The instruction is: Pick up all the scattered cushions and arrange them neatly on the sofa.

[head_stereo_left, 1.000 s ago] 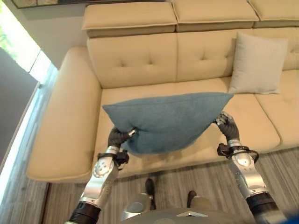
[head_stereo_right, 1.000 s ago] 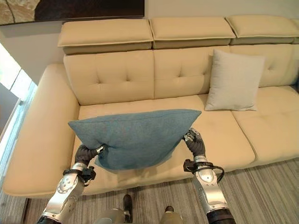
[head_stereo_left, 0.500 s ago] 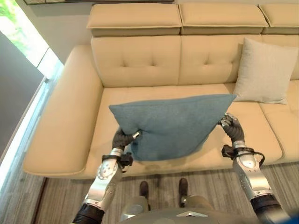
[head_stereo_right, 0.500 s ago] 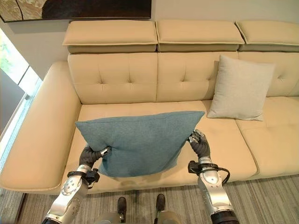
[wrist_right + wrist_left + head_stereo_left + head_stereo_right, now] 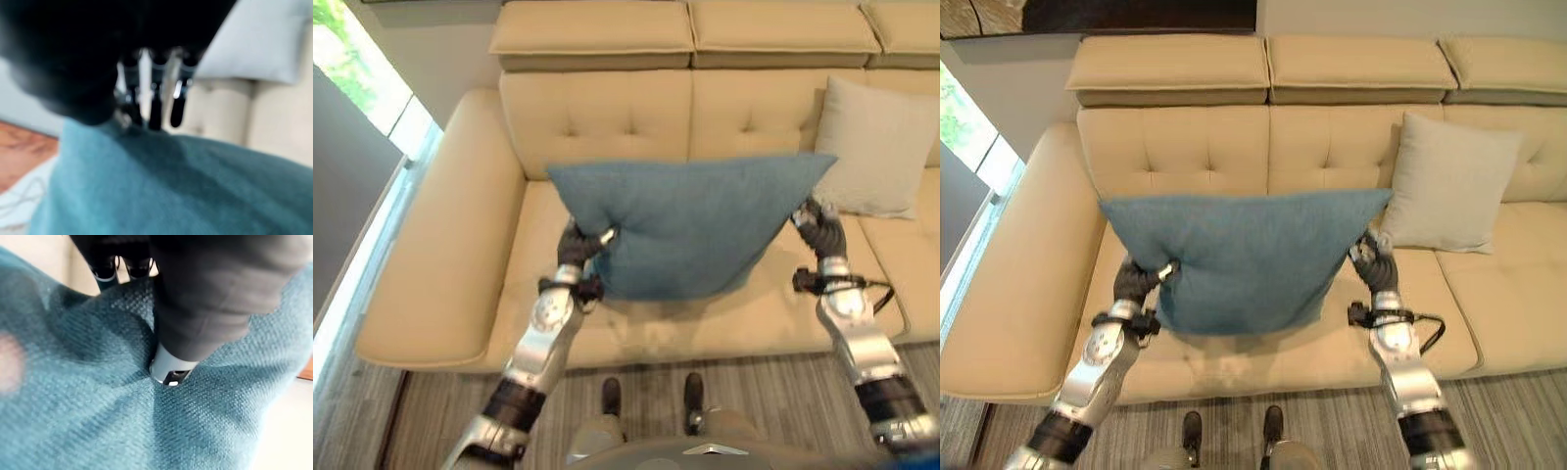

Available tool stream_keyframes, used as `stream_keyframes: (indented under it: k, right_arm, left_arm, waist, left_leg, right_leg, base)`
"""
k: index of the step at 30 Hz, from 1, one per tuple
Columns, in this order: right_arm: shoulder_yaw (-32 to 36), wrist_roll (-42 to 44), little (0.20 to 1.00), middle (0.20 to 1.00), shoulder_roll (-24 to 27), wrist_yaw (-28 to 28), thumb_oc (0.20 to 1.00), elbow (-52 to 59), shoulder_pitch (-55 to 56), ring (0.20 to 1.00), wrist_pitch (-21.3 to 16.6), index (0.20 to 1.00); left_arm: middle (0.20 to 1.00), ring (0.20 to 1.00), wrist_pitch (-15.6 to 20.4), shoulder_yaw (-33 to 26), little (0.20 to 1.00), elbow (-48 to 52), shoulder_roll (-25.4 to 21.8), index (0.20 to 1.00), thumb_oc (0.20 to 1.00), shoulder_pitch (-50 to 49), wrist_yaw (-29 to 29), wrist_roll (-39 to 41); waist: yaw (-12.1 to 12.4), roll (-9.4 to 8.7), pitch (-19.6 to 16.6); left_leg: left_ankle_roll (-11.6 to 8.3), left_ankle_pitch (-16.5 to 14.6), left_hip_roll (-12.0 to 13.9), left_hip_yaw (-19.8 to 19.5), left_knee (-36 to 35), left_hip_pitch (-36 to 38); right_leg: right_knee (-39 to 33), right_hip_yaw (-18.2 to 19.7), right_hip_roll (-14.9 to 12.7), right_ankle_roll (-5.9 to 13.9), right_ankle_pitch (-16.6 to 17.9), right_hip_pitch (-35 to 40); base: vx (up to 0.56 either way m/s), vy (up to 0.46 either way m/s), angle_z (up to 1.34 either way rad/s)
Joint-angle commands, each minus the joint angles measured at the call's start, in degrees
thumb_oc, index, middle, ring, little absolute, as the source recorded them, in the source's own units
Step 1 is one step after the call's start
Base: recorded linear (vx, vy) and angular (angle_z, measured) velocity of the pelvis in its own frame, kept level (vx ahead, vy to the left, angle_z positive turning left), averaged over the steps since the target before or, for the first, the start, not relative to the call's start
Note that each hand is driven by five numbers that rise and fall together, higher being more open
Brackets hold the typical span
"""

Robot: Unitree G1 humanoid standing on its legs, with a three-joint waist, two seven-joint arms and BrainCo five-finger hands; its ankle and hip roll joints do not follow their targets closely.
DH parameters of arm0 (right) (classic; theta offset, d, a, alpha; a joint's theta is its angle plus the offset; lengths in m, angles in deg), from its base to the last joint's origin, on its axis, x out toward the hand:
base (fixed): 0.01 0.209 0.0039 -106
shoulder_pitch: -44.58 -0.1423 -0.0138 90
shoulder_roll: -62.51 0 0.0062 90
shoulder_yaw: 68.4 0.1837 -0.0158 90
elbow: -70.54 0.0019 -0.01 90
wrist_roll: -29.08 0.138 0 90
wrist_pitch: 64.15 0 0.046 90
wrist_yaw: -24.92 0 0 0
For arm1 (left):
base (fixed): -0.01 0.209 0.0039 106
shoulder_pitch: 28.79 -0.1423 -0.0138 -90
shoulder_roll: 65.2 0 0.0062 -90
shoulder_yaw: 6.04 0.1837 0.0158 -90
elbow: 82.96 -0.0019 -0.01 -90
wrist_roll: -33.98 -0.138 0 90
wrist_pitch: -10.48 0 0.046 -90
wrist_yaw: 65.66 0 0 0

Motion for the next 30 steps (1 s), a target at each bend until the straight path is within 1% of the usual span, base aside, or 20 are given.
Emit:
stream_keyframes:
  k: [1,3,6,7,10,12,14,15,18,22,25,30]
  right_arm:
    - [-2.62,-1.82,0.200,0.200,1.18,-2.28,0.200,1.60,-11.35,0.200,-5.43,0.200]
    - [-4.12,-1.77,0.200,0.200,2.87,-3.98,0.200,-0.68,-17.46,0.200,-5.25,0.200]
    - [-5.57,-1.49,0.200,0.200,4.90,-5.91,0.200,-4.05,-25.01,0.200,-4.98,0.200]
    - [-5.56,-1.35,0.200,0.200,5.67,-7.07,0.200,-5.06,-26.98,0.200,-4.98,0.200]
    - [-6.50,-0.82,0.200,0.200,7.81,-8.59,0.200,-8.43,-32.28,0.200,-4.73,0.200]
    - [-7.30,-0.33,0.200,0.200,9.11,-9.12,0.200,-10.62,-35.30,0.200,-4.59,0.200]
    - [-8.67,0.19,0.200,0.200,9.61,-9.40,0.200,-12.65,-38.08,0.200,-4.41,0.200]
    - [-9.95,0.61,0.200,0.200,9.84,-9.48,0.200,-13.97,-40.42,0.200,-4.23,0.200]
    - [-11.56,1.45,0.200,0.200,9.68,-9.58,0.200,-16.12,-43.14,0.200,-4.26,0.200]
    - [-13.96,3.30,0.200,0.200,9.15,-9.99,0.200,-20.33,-48.66,0.200,-4.32,0.200]
    - [-15.79,4.15,0.200,0.200,9.48,-9.93,0.200,-22.66,-51.86,0.200,-4.21,0.200]
    - [-15.99,4.65,0.200,0.200,10.29,-9.55,0.200,-21.83,-50.85,0.200,-3.80,0.200]
  left_arm:
    - [0.200,0.200,8.16,3.27,0.200,-0.63,0.74,0.200,0.200,14.05,1.27,-2.34]
    - [0.200,0.200,8.70,3.98,0.200,-3.08,-0.45,0.200,0.200,19.73,3.38,-2.80]
    - [0.200,0.200,9.49,4.72,0.200,-7.18,-2.03,0.200,0.200,27.19,5.63,-2.78]
    - [0.200,0.200,9.90,5.37,0.200,-9.07,-2.19,0.200,0.200,30.19,6.69,-2.36]
    - [0.200,0.200,10.42,6.78,0.200,-12.76,-3.39,0.200,0.200,36.42,7.68,-2.43]
    - [0.200,0.200,10.73,7.44,0.200,-14.51,-3.90,0.200,0.200,39.45,7.93,-2.37]
    - [0.200,0.200,10.93,7.95,0.200,-15.99,-4.24,0.200,0.200,41.44,8.00,-1.99]
    - [0.200,0.200,10.87,8.59,0.200,-17.14,-4.42,0.200,0.200,43.22,7.99,-1.57]
    - [0.200,0.200,10.74,9.24,0.200,-19.52,-4.68,0.200,0.200,45.79,8.21,-0.68]
    - [0.200,0.200,10.07,10.82,0.200,-25.36,-6.40,0.200,0.200,51.75,8.50,0.05]
    - [0.200,0.200,9.90,11.76,0.200,-27.79,-7.44,0.200,0.200,54.64,8.48,0.45]
    - [0.200,0.200,9.64,10.98,0.200,-26.38,-7.09,0.200,0.200,52.58,8.07,0.90]
  waist:
    - [-0.51,-2.44,-0.35]
    - [-0.68,-1.99,0.83]
    - [-0.78,-1.25,1.56]
    - [-1.02,-1.05,2.25]
    - [-1.87,-0.29,2.42]
    - [-2.39,0.46,2.83]
    - [-2.48,0.76,3.24]
    - [-2.41,0.88,3.70]
    - [-2.44,0.98,4.51]
    - [-2.65,1.04,5.55]
    - [-2.89,1.27,5.99]
    - [-3.19,1.48,6.47]
  left_leg:
    - [-2.53,-10.64,1.19,1.78,5.91,1.54]
    - [-2.53,-10.34,0.95,1.69,6.69,-1.29]
    - [-2.48,-9.57,0.63,1.87,6.71,-4.35]
    - [-2.71,-8.77,0.61,2.24,6.91,-6.15]
    - [-3.12,-7.05,0.90,4.23,6.23,-9.26]
    - [-3.40,-6.43,1.80,6.26,5.67,-9.90]
    - [-3.58,-5.95,2.35,7.25,5.75,-10.30]
    - [-3.74,-5.74,2.78,7.72,6.01,-10.36]
    - [-3.94,-5.86,3.09,8.09,6.49,-10.76]
    - [-4.47,-5.61,3.44,8.47,7.87,-12.78]
    - [-4.70,-5.23,3.52,8.44,8.40,-14.10]
    - [-4.88,-5.16,3.80,8.85,8.77,-14.02]
  right_leg:
    - [2.97,0.85,-2.54,2.88,-7.48,-1.01]
    - [3.88,1.31,-2.74,2.94,-7.03,-3.88]
    - [5.12,1.82,-2.99,2.95,-6.62,-7.64]
    - [5.65,1.82,-3.35,2.95,-6.54,-9.09]
    - [6.87,1.33,-4.32,2.89,-6.56,-12.89]
    - [7.92,0.35,-4.81,3.04,-7.01,-14.42]
    - [9.08,-0.12,-4.97,2.82,-7.30,-15.45]
    - [10.14,-0.14,-4.73,2.63,-8.03,-15.83]
    - [11.25,-0.08,-4.67,2.54,-8.52,-16.62]
    - [11.97,0.08,-4.69,2.73,-8.29,-18.41]
    - [12.21,-0.12,-4.61,2.72,-8.11,-19.64]
    - [12.97,-0.01,-4.31,2.14,-8.86,-19.80]
  base:
    - [-0.07,0.005,-0.02]
    - [-0.09,0.021,-0.03]
    - [-0.07,0.024,-0.04]
    - [-0.08,0.007,-0.05]
    - [-0.06,0.015,0.12]
    - [-0.01,-0.006,0.03]
    - [-0.02,-0.058,0.25]
    - [0.00,-0.070,0.20]
    - [-0.01,-0.062,0.00]
    - [-0.02,-0.046,0.01]
    - [-0.02,-0.033,-0.01]
    - [0.00,-0.027,0.00]
